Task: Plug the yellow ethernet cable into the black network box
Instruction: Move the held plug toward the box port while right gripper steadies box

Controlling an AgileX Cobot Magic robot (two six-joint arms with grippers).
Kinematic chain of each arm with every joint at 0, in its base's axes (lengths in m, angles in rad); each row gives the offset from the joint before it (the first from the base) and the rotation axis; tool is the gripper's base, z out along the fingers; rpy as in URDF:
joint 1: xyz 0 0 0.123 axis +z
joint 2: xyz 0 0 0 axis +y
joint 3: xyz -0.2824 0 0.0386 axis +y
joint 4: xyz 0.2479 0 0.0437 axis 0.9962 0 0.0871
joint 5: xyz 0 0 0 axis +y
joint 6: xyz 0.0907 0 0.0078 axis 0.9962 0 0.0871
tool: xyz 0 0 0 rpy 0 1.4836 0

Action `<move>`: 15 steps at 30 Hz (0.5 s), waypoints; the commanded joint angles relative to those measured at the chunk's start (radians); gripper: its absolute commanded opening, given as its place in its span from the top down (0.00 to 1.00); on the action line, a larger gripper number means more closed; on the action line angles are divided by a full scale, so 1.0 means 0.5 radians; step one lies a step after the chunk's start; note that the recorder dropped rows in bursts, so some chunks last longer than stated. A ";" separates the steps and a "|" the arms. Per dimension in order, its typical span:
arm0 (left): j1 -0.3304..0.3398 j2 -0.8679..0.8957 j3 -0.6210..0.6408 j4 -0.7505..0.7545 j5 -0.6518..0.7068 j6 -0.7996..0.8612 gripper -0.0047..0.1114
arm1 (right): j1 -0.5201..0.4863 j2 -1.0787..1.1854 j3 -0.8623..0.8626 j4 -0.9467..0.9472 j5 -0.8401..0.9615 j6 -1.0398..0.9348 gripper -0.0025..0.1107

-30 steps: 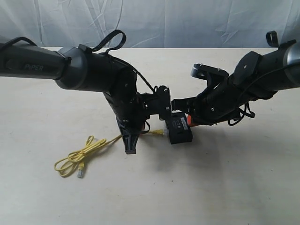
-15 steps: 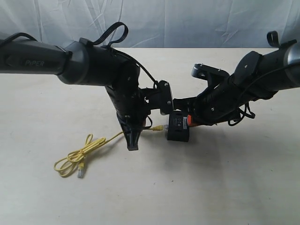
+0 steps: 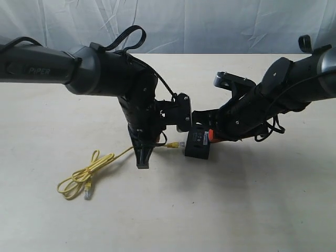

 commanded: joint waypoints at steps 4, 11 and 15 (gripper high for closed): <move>-0.010 0.002 -0.011 -0.070 -0.017 0.123 0.96 | -0.001 0.000 -0.007 0.002 -0.011 -0.011 0.99; -0.010 0.002 -0.011 -0.195 0.003 0.296 0.96 | -0.001 0.000 -0.007 0.002 -0.019 -0.011 0.99; -0.010 0.002 -0.011 -0.195 0.003 0.296 0.96 | -0.001 0.000 -0.007 0.002 -0.015 -0.011 0.99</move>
